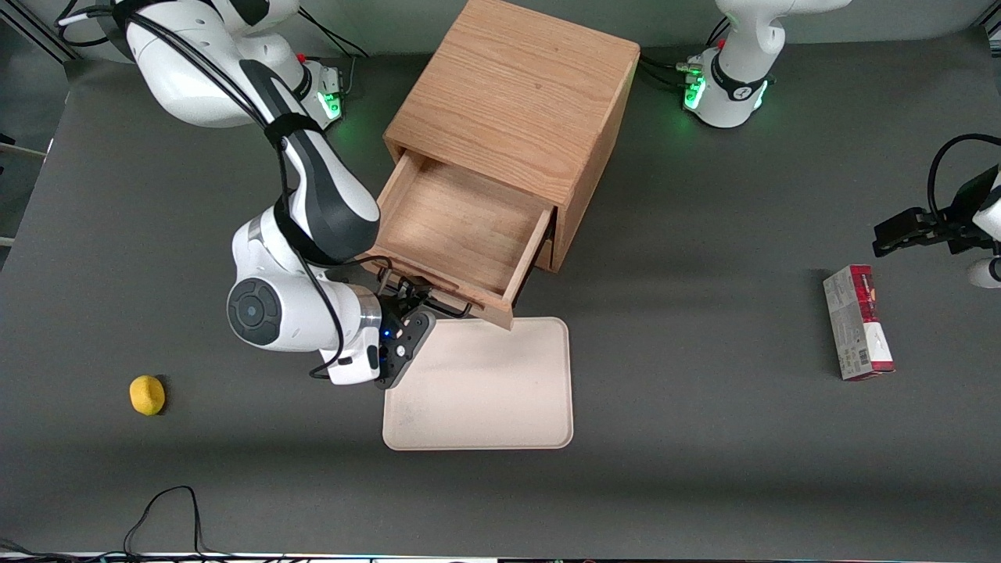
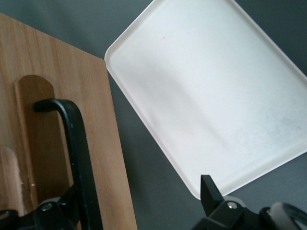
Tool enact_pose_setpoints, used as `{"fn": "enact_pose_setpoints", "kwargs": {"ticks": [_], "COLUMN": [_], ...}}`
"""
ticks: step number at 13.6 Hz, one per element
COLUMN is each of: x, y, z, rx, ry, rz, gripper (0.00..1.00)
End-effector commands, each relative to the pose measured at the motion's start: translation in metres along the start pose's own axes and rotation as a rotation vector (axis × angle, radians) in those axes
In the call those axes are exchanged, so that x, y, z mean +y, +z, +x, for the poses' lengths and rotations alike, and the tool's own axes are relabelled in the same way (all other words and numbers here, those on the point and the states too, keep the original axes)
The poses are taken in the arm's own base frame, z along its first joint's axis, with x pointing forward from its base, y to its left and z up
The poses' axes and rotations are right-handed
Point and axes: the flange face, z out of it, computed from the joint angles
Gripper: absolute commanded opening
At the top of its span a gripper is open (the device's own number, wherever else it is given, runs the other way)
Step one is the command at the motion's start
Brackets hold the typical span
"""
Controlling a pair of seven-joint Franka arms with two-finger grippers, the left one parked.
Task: Open upper drawer
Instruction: 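Pull the handle with the right gripper, sliding the upper drawer out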
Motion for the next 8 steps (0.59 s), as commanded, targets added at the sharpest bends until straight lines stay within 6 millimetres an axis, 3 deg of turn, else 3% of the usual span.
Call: {"fn": "enact_pose_setpoints", "kwargs": {"ticks": [1,8], "x": [0.015,0.038], "y": [-0.002,-0.011], "z": [0.004,0.001], "rx": [0.029,0.059], "ry": [-0.008,0.003], "rz": [-0.009,-0.020], "gripper": [1.00,1.00]}}
